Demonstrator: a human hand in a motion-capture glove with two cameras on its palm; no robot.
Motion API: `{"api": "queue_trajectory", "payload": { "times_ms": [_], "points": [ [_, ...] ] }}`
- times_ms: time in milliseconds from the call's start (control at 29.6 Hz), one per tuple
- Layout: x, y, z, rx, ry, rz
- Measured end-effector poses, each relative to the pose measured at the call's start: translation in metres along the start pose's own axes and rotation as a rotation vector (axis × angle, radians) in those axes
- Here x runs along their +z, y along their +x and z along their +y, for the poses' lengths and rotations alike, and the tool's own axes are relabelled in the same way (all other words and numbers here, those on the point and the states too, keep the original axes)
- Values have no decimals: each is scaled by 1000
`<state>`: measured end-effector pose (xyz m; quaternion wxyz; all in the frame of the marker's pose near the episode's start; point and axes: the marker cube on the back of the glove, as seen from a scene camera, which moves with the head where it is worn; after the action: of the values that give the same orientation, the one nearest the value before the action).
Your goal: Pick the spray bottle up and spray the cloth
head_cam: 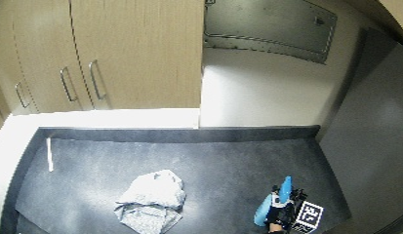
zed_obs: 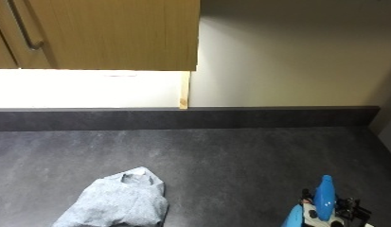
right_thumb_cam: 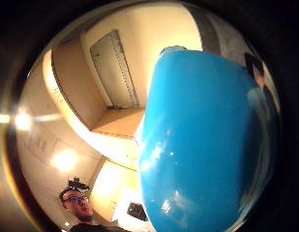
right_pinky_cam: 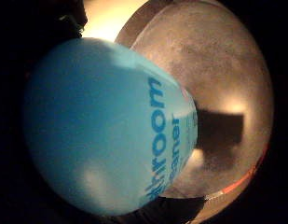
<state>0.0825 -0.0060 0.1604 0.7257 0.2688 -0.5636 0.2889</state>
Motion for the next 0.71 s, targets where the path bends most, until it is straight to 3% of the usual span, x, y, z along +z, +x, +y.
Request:
{"api": "queue_trajectory", "payload": {
  "times_ms": [473,709],
  "points": [
    [-8,-22,-6,-24,-13,11],
    [-24,-87,-10,-92,9,-4]
  ]
}}
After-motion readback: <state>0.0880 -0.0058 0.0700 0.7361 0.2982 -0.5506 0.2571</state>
